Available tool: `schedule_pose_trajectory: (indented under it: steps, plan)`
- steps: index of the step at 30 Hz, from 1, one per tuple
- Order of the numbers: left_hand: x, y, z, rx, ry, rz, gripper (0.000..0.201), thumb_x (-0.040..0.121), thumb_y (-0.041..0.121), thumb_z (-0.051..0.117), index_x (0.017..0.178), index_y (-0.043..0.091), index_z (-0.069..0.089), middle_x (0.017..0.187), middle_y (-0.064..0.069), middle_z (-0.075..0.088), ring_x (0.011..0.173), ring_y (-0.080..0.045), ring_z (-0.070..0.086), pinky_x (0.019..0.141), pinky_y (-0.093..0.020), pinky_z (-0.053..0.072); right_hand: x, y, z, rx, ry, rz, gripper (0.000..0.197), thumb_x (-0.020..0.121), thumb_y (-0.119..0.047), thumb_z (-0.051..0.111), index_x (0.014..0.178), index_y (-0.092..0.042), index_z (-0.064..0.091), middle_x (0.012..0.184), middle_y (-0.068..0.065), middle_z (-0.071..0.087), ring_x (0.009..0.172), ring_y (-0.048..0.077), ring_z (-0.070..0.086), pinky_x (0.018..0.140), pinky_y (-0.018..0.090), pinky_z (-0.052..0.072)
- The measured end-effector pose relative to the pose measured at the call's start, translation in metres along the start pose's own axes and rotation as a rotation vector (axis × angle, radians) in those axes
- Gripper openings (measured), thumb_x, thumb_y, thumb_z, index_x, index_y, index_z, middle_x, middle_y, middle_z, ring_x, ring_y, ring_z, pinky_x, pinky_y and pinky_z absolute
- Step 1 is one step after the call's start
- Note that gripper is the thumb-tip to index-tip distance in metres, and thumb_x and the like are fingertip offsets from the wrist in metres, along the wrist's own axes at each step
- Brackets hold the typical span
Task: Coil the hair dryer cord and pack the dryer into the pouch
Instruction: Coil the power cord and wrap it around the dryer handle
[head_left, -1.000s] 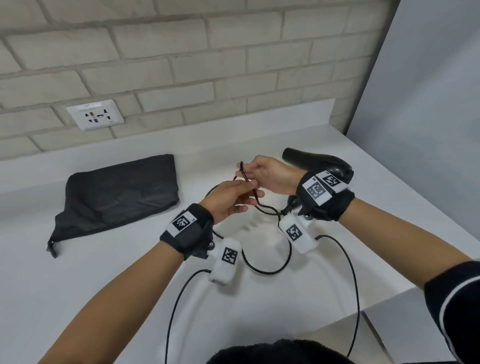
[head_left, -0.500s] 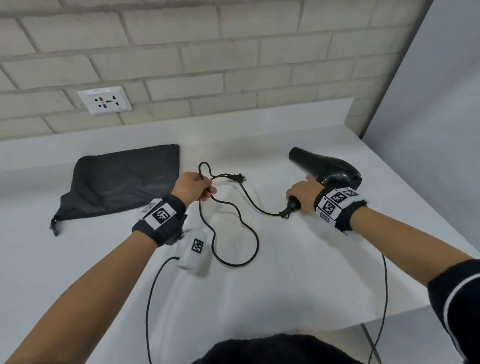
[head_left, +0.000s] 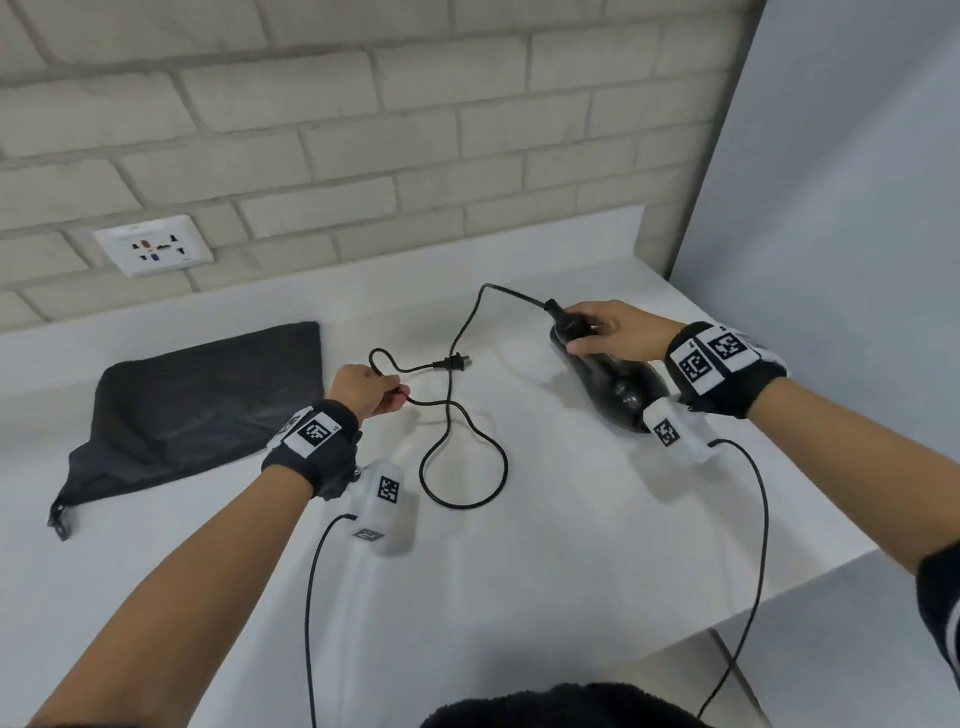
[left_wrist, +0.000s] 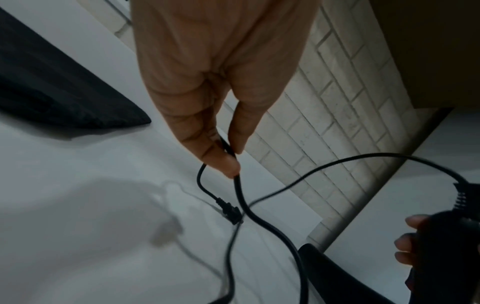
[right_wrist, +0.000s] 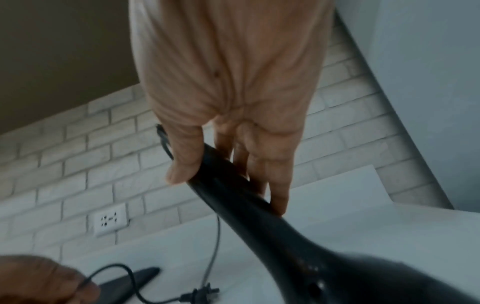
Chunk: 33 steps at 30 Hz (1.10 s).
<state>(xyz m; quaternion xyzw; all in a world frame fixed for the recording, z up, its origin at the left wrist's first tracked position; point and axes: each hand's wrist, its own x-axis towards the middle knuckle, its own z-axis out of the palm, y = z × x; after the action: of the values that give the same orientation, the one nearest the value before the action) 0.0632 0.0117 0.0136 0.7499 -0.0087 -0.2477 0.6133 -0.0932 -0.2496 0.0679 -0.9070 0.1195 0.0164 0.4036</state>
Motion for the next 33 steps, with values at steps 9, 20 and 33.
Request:
schedule_pose_trajectory:
  steps: [9,20,33]
  plan:
    - [-0.011,0.010,-0.005,0.122,-0.119,0.084,0.013,0.092,0.003,0.046,0.081,0.009,0.050,0.057,-0.007,0.064,0.034,-0.007,0.054,0.043,-0.016,0.050,-0.030,-0.008,0.008,0.490,0.136,0.068,0.025,0.093,-0.008,0.050,0.117,-0.018,0.048,0.115,0.010,0.055,0.101,0.020,0.056,0.078,0.023,0.050]
    - [-0.011,-0.028,-0.033,1.009,-0.214,0.070,0.021,0.083,-0.003,0.049,0.099,0.006,0.060,0.075,-0.010,0.065,0.055,-0.017,0.062,0.042,-0.017,0.050,-0.049,-0.026,0.020,0.515,0.209,0.103,0.028,0.092,-0.004,0.048,0.113,-0.022,0.051,0.111,0.010,0.057,0.090,0.010,0.059,0.068,0.021,0.049]
    - [-0.040,0.081,0.034,0.783,-0.269,0.780,0.055,0.087,0.015,0.060,0.137,0.017,0.039,0.128,-0.010,0.050,0.091,-0.018,0.055,0.086,-0.025,0.041,-0.050,-0.043,0.034,0.470,0.140,0.040,0.027,0.091,-0.001,0.048,0.095,-0.027,0.053,0.108,0.007,0.060,0.090,0.008,0.058,0.067,0.022,0.051]
